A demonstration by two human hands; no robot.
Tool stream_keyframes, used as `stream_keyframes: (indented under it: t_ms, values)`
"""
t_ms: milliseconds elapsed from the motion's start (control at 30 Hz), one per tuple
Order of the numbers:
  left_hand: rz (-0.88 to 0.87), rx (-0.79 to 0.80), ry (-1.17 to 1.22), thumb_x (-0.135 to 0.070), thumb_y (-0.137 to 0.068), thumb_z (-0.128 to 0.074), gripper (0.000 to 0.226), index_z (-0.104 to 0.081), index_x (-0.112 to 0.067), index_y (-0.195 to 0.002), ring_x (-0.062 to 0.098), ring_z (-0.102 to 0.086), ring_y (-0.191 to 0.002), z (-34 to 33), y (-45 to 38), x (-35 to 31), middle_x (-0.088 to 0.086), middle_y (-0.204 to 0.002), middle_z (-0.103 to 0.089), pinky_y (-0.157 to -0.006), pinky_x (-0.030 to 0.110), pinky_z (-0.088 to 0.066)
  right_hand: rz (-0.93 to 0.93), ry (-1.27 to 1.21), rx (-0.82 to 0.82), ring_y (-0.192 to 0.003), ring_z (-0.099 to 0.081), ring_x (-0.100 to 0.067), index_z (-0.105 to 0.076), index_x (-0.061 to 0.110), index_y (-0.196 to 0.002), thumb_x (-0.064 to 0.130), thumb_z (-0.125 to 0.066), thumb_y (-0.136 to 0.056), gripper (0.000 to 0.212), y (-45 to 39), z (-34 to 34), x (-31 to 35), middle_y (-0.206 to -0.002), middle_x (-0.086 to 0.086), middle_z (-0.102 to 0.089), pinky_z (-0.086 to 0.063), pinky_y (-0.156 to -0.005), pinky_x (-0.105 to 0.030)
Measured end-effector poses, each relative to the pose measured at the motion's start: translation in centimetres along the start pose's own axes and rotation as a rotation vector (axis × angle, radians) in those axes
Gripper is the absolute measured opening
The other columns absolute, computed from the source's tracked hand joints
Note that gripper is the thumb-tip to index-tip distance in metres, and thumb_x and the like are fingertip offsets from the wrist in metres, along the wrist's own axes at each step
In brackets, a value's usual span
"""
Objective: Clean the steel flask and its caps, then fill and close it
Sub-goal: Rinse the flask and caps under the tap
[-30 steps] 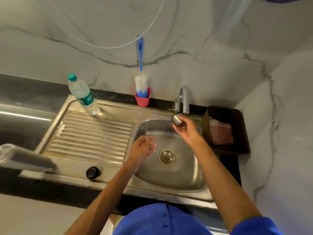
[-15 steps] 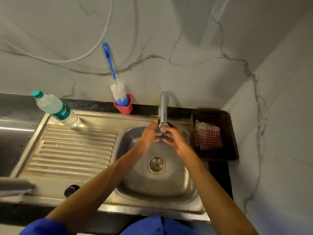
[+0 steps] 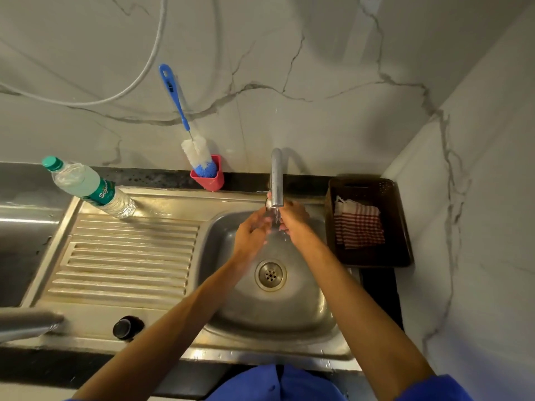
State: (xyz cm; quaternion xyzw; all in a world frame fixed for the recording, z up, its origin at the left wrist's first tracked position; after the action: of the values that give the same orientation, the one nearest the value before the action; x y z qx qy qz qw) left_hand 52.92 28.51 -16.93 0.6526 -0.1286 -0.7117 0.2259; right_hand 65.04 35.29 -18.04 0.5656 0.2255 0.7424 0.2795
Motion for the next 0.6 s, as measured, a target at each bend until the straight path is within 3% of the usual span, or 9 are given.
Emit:
stream_keyframes:
  t_ms: [67,133,200,267,333,400,500,600]
  values:
    - [0.034,0.015,0.075,-0.009,-0.105,-0.057,0.037,-0.069,-0.025,-0.136,0.014,-0.069,-0.115,-0.1,0.1,0.2,-0.003,-0.121,-0.076,-0.089,0.033,-0.056,0.176,0.095,0.010,-0.093,-0.064,-0.009,-0.056,0.026,-0.144,0.044,-0.072,-0.095,0.055,0.6,0.5,0.7,-0.116,0.014,-0.061,-0.057,-0.068,-0.021]
    - [0.065,0.009,0.144,-0.014,-0.106,-0.054,0.035,-0.069,-0.023,-0.136,0.015,-0.071,-0.113,-0.3,0.3,0.1,-0.002,-0.118,-0.078,-0.091,0.035,-0.056,0.304,0.095,0.079,-0.100,-0.060,-0.007,-0.043,0.032,-0.155,0.029,-0.080,-0.090,0.075,1.5,1.2,0.2,-0.125,0.012,-0.055,-0.050,-0.063,-0.008]
    - [0.078,-0.020,0.194,-0.024,-0.107,-0.052,0.035,-0.067,-0.023,-0.138,0.016,-0.072,-0.111,-0.4,0.3,0.1,-0.001,-0.116,-0.078,-0.090,0.033,-0.055,0.416,0.142,0.064,-0.103,-0.066,-0.009,-0.043,0.035,-0.154,0.021,-0.085,-0.084,0.083,1.6,2.4,-0.8,-0.126,0.005,-0.066,-0.057,-0.076,-0.016]
    - [0.070,-0.038,0.210,-0.029,-0.108,-0.050,0.034,-0.068,-0.025,-0.136,0.019,-0.072,-0.112,-0.6,0.5,0.1,0.001,-0.117,-0.078,-0.094,0.035,-0.055,0.476,0.205,0.009,-0.107,-0.069,-0.015,-0.049,0.032,-0.146,0.014,-0.082,-0.086,0.071,1.9,3.6,-1.9,-0.119,-0.001,-0.071,-0.061,-0.088,-0.032]
    - [0.054,-0.033,0.200,-0.029,-0.108,-0.050,0.031,-0.068,-0.026,-0.133,0.021,-0.070,-0.113,-0.9,0.6,0.1,0.002,-0.120,-0.076,-0.097,0.037,-0.054,0.504,0.227,0.007,-0.112,-0.068,-0.017,-0.052,0.032,-0.141,0.012,-0.081,-0.087,0.064,2.1,4.3,-2.7,-0.125,0.000,-0.069,-0.059,-0.085,-0.028]
    - [0.027,-0.015,0.187,-0.026,-0.107,-0.053,0.027,-0.067,-0.026,-0.131,0.022,-0.069,-0.115,-1.4,0.9,0.0,0.003,-0.122,-0.073,-0.095,0.038,-0.055,0.491,0.210,0.092,-0.115,-0.065,-0.014,-0.050,0.037,-0.143,0.012,-0.079,-0.089,0.067,2.3,4.1,-3.1,-0.135,0.003,-0.063,-0.055,-0.083,-0.019]
    - [0.009,-0.024,0.207,-0.026,-0.110,-0.051,0.026,-0.066,-0.025,-0.131,0.019,-0.072,-0.110,-1.7,1.1,-0.1,0.004,-0.121,-0.074,-0.090,0.034,-0.056,0.432,0.051,0.204,-0.125,-0.062,-0.016,-0.040,0.044,-0.148,0.029,-0.076,-0.093,0.067,2.9,2.6,-3.4,-0.146,0.001,-0.056,-0.056,-0.102,-0.036]
    - [0.002,-0.043,0.185,-0.028,-0.112,-0.047,0.026,-0.064,-0.019,-0.129,0.017,-0.074,-0.103,-1.3,1.2,-0.2,0.004,-0.116,-0.075,-0.084,0.032,-0.055,0.396,-0.046,0.131,-0.121,-0.065,-0.019,-0.033,0.046,-0.141,0.048,-0.076,-0.091,0.066,3.2,1.9,-3.0,-0.143,-0.003,-0.056,-0.057,-0.102,-0.045]
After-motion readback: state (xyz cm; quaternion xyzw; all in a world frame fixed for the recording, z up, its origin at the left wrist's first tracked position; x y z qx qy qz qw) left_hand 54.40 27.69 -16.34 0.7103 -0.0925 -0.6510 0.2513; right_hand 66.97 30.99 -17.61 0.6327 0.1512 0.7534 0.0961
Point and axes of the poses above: each hand's wrist, its own y-axis away from the middle knuckle, its own z-axis out of the back of the hand, x = y × z, the point moved 5 cm from there along -y, towards the middle knuckle
